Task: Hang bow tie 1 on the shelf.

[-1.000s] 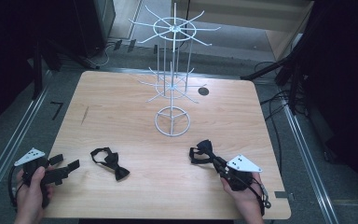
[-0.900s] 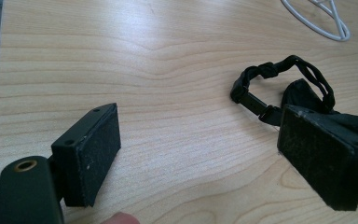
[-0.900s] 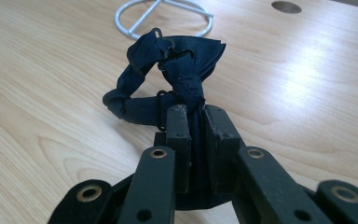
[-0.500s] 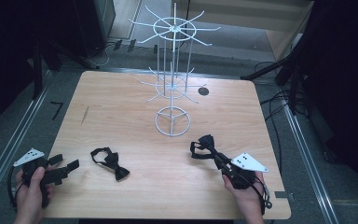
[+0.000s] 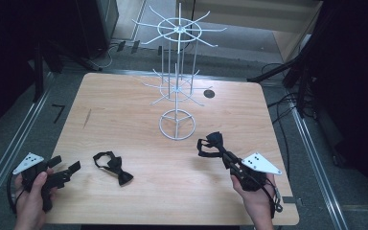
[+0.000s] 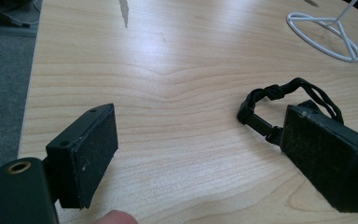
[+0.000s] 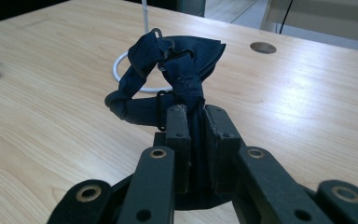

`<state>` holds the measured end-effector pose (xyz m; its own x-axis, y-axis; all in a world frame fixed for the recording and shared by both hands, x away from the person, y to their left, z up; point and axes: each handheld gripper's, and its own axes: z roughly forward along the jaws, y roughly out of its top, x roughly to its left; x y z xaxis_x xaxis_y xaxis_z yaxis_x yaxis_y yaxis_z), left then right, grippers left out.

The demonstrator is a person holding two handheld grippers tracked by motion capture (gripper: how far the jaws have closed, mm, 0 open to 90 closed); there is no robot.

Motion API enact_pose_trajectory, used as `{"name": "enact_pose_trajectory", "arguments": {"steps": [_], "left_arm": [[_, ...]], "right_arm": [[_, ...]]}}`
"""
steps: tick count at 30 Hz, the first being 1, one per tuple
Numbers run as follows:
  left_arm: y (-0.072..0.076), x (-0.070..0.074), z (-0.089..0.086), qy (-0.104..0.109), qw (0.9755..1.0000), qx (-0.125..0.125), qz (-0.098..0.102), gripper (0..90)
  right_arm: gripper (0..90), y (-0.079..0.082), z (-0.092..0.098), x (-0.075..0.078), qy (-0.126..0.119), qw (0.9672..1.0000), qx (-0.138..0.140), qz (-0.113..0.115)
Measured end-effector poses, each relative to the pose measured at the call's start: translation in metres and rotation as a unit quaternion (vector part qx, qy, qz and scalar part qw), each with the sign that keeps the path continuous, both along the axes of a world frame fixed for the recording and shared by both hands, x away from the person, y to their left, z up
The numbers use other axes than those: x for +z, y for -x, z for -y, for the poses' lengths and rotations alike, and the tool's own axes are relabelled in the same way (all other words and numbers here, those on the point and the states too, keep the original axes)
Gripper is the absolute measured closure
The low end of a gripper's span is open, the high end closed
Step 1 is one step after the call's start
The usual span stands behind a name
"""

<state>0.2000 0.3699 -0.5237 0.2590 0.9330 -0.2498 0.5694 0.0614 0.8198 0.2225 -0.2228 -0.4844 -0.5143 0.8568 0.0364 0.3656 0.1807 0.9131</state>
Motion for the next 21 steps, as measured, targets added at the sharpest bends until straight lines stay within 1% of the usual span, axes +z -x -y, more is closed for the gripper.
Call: {"name": "enact_pose_trajectory", "arguments": {"steps": [2, 5, 6, 9, 10, 15, 20, 21], "left_arm": [[0.000, 0.000, 0.001, -0.006, 1.0000, 0.003, 0.000, 8.9], [0.000, 0.000, 0.002, -0.009, 0.9999, 0.008, -0.001, 8.7], [0.000, 0.000, 0.002, -0.010, 0.9999, 0.009, -0.001, 8.1], [0.000, 0.000, 0.001, -0.008, 0.9999, 0.012, -0.001, 7.0], [0.000, 0.000, 0.001, -0.004, 0.9999, 0.014, -0.002, 7.1], [-0.001, 0.000, 0.000, -0.003, 0.9999, 0.014, -0.004, 7.1], [-0.002, 0.000, 0.000, -0.004, 0.9999, 0.012, -0.007, 7.0], [-0.002, 0.000, 0.000, -0.003, 0.9999, 0.012, -0.007, 7.1]], "right_arm": [[82.2, 0.001, 0.000, 0.004, -0.002, 1.0000, -0.001, 0.004], [82.1, 0.001, 0.000, 0.007, -0.003, 1.0000, -0.001, 0.009], [82.2, 0.001, 0.001, 0.011, -0.009, 0.9999, -0.001, 0.013], [82.1, 0.001, 0.002, 0.014, -0.015, 0.9998, -0.002, 0.014], [82.0, 0.001, 0.002, 0.016, -0.017, 0.9997, -0.003, 0.018], [82.0, 0.005, -0.001, 0.023, -0.012, 0.9995, 0.000, 0.031], [82.0, 0.006, -0.004, 0.028, -0.018, 0.9992, 0.003, 0.037], [82.0, 0.006, -0.006, 0.031, -0.020, 0.9990, 0.007, 0.040]]}}
